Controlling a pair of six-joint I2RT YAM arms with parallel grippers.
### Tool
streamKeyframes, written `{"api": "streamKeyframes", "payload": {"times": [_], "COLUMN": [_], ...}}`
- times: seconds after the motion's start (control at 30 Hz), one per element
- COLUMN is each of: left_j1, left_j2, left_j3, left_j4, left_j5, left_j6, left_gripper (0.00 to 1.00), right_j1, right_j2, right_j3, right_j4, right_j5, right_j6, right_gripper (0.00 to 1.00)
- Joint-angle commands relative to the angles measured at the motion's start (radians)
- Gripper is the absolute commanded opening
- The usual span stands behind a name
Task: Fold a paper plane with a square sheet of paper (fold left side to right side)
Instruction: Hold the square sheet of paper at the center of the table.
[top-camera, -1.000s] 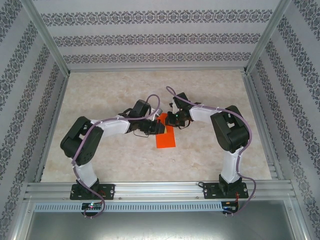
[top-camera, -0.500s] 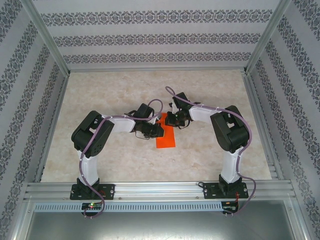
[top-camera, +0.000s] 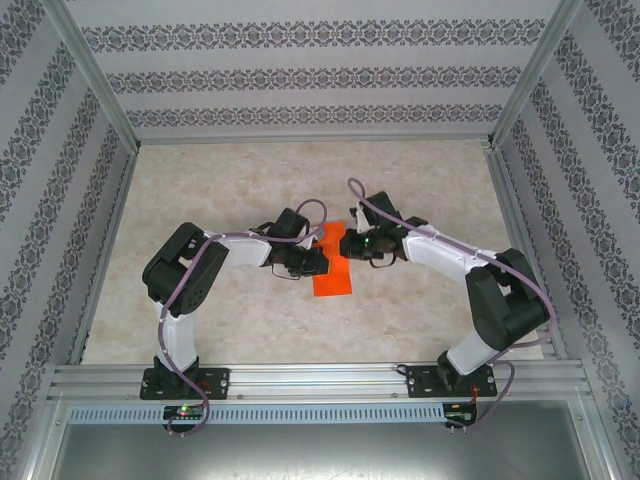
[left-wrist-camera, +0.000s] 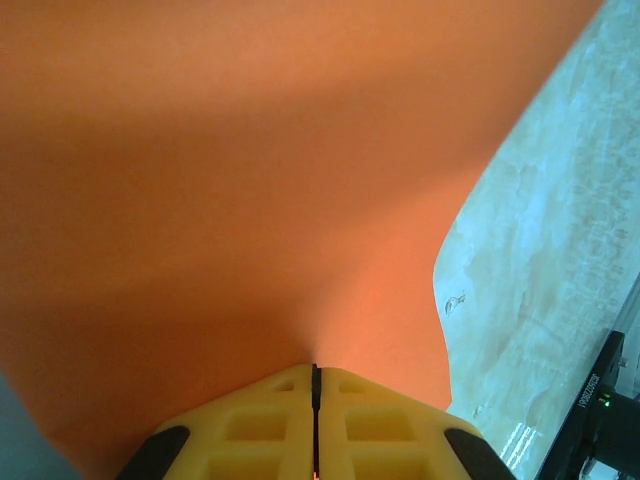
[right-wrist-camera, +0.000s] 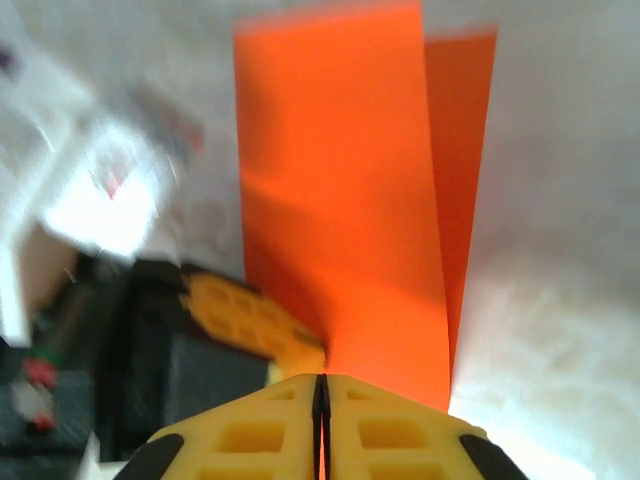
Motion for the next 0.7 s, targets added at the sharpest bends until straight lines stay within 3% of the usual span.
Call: {"api": "streamKeyframes", "payload": {"times": [0.0, 0.67], "left_j1": [-0.027, 0.013], "left_j2": [0.011, 0.007], "left_j3": [-0.016, 0.112], "left_j4": [-0.069, -0.149], "left_j5": [-0.061, -0.078], "left_j6": [0.002, 0.052], "left_gripper": [0.09, 0.13], "right_j1": [0.055, 0.099], "right_j2": [0.001, 0.173], "right_j3": [-0.069, -0.046], "right_j4": [-0.003, -0.148], "right_j5": [-0.013, 0.073], "right_j6": [0.044, -0.02], "right_gripper": [0.08, 0.05]}}
